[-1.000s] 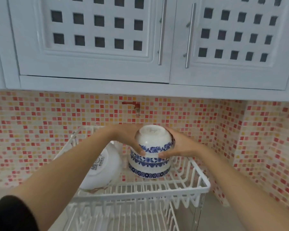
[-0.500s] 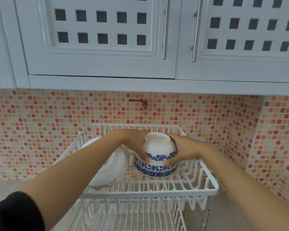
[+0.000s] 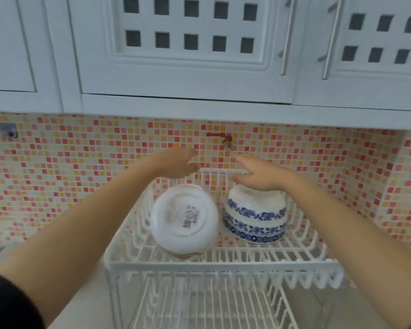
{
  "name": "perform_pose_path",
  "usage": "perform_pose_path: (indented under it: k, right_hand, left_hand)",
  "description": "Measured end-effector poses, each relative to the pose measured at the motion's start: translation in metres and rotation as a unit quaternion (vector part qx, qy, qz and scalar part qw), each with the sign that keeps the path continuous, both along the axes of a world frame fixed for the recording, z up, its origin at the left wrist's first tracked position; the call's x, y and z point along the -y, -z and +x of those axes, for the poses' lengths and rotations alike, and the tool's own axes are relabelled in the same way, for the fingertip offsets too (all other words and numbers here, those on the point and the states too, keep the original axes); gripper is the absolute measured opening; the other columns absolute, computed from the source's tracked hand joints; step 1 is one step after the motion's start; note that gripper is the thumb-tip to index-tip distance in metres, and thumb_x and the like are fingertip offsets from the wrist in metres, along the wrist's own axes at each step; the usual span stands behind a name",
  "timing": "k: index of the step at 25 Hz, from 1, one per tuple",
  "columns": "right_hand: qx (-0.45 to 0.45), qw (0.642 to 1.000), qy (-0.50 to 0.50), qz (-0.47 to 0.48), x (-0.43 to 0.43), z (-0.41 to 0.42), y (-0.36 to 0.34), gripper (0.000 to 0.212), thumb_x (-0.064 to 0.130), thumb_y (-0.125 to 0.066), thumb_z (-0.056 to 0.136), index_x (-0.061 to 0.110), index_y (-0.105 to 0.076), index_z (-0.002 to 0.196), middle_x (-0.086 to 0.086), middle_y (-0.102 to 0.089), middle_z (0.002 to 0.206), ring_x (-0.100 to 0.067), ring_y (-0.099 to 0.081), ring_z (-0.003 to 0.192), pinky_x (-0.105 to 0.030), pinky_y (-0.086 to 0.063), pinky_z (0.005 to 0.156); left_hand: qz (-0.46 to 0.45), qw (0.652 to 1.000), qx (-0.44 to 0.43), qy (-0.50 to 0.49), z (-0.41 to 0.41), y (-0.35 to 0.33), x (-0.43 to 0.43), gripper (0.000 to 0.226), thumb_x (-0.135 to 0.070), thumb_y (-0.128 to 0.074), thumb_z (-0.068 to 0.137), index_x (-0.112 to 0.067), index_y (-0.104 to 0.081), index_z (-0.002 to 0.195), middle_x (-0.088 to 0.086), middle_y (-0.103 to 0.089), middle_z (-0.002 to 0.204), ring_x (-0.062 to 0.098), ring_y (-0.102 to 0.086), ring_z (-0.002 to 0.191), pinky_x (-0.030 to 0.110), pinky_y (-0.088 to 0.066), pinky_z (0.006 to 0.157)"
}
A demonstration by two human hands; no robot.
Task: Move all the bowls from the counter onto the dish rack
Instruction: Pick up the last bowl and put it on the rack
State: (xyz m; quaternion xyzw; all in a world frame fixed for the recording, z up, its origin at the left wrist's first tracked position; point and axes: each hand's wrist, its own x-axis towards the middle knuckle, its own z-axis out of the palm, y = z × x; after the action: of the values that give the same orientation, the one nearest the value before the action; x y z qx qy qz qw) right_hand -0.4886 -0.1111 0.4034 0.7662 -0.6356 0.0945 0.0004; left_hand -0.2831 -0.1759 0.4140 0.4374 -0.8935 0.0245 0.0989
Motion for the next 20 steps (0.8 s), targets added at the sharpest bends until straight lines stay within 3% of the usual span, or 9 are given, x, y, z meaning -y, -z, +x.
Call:
perform_pose_path:
  k: [4, 10, 14, 17, 20]
  right_hand:
    - [0.001, 0.999, -0.031, -0.017, 0.036, 0.103, -0.008, 0.063, 0.043, -0.032, 0.100, 0.012, -0.012, 0.152, -0.006, -0.011, 0.161, -0.021, -0.016, 0.148, -0.035, -0.016, 0.118]
    - [0.016, 0.997, -0.013, 0.070, 0.107, 0.264, 0.020, 0.056, 0.036, -0.032, 0.101, 0.012, -0.023, 0.150, -0.009, -0.023, 0.158, -0.029, -0.029, 0.142, -0.041, -0.027, 0.116]
    - [-0.046, 0.983, 0.029, 0.176, 0.139, 0.353, 0.074, 0.054, 0.031, -0.026, 0.103, 0.013, -0.015, 0.152, -0.008, -0.011, 0.161, -0.028, -0.017, 0.147, -0.042, -0.021, 0.119]
    - [-0.075, 0.965, 0.037, 0.250, 0.154, 0.395, 0.138, 0.052, 0.023, -0.026, 0.102, 0.014, -0.014, 0.152, -0.010, -0.011, 0.161, -0.031, -0.021, 0.145, -0.040, -0.025, 0.115]
    - [0.054, 0.947, 0.090, 0.302, 0.175, 0.418, 0.229, 0.051, 0.028, -0.034, 0.100, 0.011, -0.029, 0.148, -0.013, -0.031, 0.154, -0.033, -0.037, 0.137, -0.039, -0.034, 0.108]
  left_hand:
    - [0.016, 0.998, -0.029, -0.061, 0.091, 0.006, 0.024, 0.049, -0.031, -0.031, 0.103, -0.007, -0.036, 0.145, 0.012, -0.040, 0.151, 0.029, -0.040, 0.137, 0.037, -0.031, 0.111]
    - [0.062, 0.983, 0.024, -0.169, 0.238, 0.041, 0.066, 0.057, -0.038, -0.028, 0.102, -0.008, -0.023, 0.151, 0.010, -0.023, 0.159, 0.028, -0.024, 0.146, 0.039, -0.020, 0.118]
    - [0.127, 0.965, 0.064, -0.221, 0.315, 0.102, 0.096, 0.057, -0.038, -0.028, 0.102, -0.006, -0.027, 0.149, 0.012, -0.026, 0.158, 0.029, -0.026, 0.145, 0.039, -0.022, 0.117]
    - [0.187, 0.950, 0.084, -0.236, 0.353, 0.171, 0.119, 0.056, -0.036, -0.030, 0.102, -0.003, -0.032, 0.147, 0.015, -0.030, 0.156, 0.031, -0.031, 0.142, 0.041, -0.026, 0.115]
    - [0.258, 0.928, 0.065, -0.260, 0.381, 0.239, 0.133, 0.054, -0.033, -0.032, 0.102, 0.000, -0.036, 0.144, 0.018, -0.036, 0.151, 0.031, -0.036, 0.139, 0.037, -0.030, 0.112]
